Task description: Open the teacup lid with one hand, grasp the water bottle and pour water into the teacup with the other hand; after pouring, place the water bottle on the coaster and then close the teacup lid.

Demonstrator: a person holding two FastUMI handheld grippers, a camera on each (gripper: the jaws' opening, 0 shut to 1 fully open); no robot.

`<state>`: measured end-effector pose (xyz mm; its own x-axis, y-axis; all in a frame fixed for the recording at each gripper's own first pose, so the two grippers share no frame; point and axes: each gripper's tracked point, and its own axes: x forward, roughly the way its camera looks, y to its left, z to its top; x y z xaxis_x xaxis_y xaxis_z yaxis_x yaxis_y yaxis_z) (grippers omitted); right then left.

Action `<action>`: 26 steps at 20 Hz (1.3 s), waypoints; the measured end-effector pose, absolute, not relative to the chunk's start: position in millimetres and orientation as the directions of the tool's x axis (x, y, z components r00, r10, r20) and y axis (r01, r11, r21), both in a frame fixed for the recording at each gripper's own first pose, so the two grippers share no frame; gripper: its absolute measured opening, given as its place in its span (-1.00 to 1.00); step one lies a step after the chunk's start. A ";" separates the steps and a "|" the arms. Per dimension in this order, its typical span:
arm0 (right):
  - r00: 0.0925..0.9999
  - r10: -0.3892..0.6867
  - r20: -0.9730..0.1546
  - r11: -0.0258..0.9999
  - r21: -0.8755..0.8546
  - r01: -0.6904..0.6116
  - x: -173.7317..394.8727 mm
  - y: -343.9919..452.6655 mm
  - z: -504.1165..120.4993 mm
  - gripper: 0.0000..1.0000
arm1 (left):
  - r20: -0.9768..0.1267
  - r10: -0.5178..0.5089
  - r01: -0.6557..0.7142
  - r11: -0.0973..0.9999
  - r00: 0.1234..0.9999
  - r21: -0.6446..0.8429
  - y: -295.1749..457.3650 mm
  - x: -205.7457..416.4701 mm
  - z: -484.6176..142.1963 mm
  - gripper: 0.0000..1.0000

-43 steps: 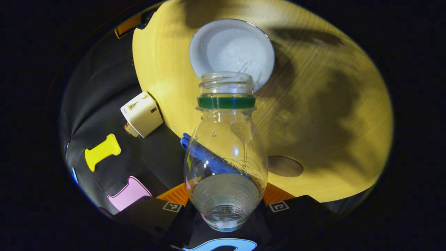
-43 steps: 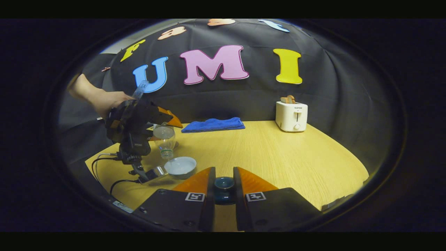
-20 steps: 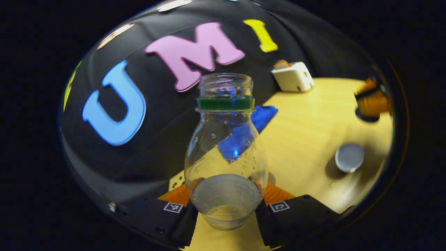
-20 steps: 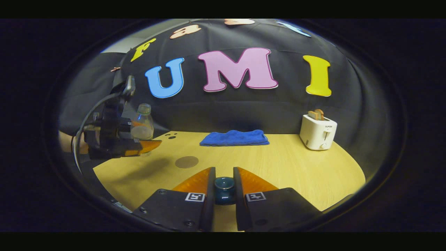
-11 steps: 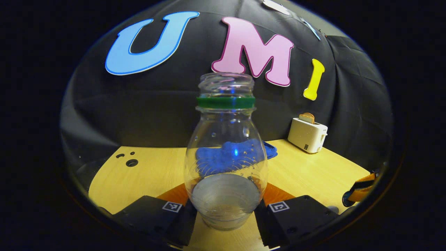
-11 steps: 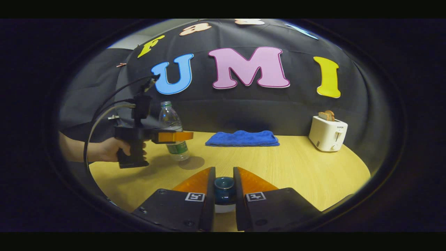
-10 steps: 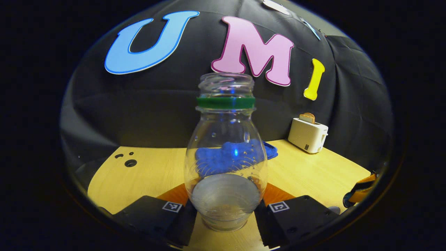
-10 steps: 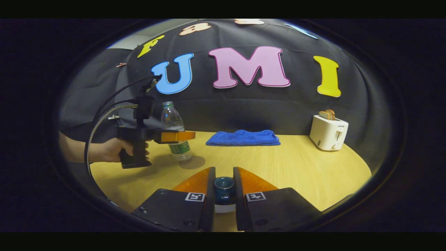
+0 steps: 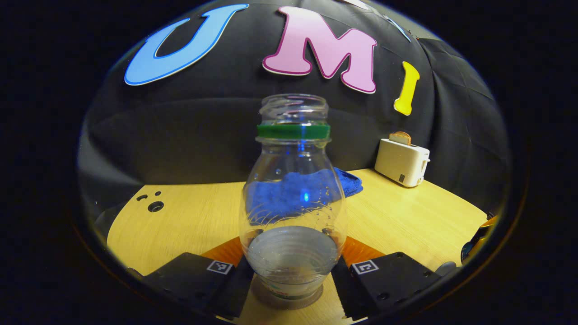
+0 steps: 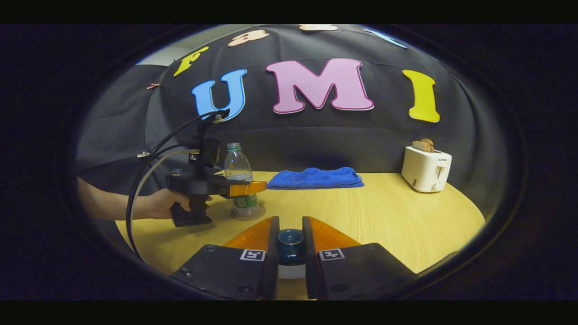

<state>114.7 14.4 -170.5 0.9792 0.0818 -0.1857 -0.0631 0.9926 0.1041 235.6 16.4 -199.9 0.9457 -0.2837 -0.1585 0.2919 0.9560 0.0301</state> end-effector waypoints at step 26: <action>0.986 0.081 -0.145 0.994 0.083 -0.069 119.8 26.8 -191.3 -0.34 | -0.141 -0.224 0.208 0.971 0.964 -0.119 56.0 48.4 -212.7 0.92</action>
<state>119.8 26.8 -191.3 0.9861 0.0807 -0.1455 -0.0691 0.9941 0.0833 48.4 56.0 -212.7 0.9643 -0.2241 -0.1410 0.2083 0.9708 -0.1187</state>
